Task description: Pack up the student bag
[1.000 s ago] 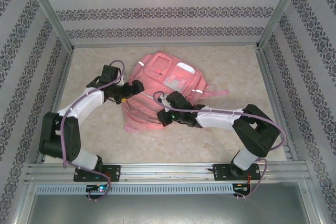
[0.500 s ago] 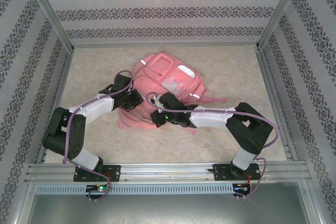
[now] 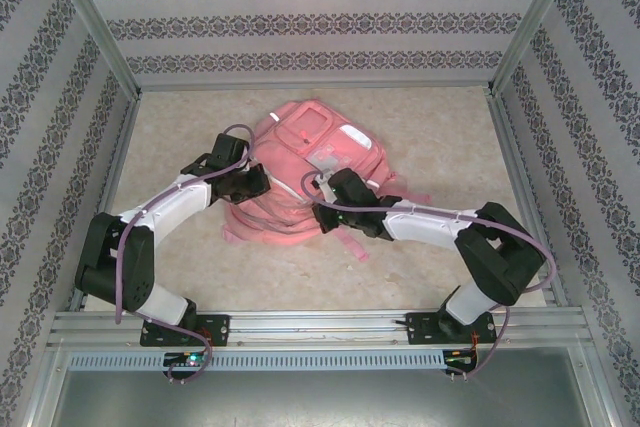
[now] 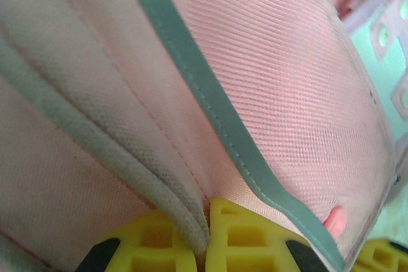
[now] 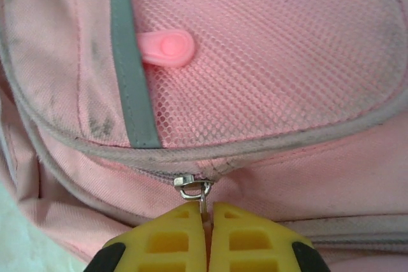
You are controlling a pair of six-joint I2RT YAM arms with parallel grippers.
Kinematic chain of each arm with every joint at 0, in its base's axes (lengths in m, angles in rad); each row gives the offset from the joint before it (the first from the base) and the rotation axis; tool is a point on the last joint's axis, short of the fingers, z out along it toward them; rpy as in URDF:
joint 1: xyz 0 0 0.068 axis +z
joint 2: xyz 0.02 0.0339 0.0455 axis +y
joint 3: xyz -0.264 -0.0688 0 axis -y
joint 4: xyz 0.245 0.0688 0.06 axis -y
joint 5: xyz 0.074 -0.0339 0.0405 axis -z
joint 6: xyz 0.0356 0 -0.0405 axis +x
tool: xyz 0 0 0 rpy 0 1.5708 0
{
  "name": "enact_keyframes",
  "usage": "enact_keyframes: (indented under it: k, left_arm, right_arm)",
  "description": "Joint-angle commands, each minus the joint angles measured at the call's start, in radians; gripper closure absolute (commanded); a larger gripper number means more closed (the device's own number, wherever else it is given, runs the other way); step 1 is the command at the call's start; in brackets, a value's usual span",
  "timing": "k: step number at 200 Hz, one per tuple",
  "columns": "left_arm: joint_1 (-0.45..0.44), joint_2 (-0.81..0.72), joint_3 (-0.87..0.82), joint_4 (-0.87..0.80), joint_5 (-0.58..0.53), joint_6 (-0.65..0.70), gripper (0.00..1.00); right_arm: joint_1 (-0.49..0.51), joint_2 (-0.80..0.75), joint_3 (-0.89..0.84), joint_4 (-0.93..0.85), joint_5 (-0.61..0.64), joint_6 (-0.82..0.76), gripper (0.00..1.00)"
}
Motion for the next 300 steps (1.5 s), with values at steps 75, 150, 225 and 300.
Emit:
enact_keyframes:
  k: [75,150,225,300]
  left_arm:
    - [0.045,0.005,0.073,-0.181,0.066,0.309,0.84]
    - [0.045,-0.164,0.074,-0.151,0.058,0.221,0.65]
    - [0.074,-0.171,0.012,-0.067,-0.247,0.284,0.01]
    - [0.052,0.154,0.061,-0.055,-0.075,0.269,0.03]
  right_arm:
    - [-0.216,-0.024,-0.006,-0.092,0.028,-0.014,0.73]
    - [-0.233,-0.326,-0.120,-0.105,0.059,-0.120,0.56]
    - [-0.313,-0.306,-0.052,-0.072,0.080,0.158,0.45]
    - [-0.351,-0.164,-0.052,-0.058,-0.011,0.398,0.41]
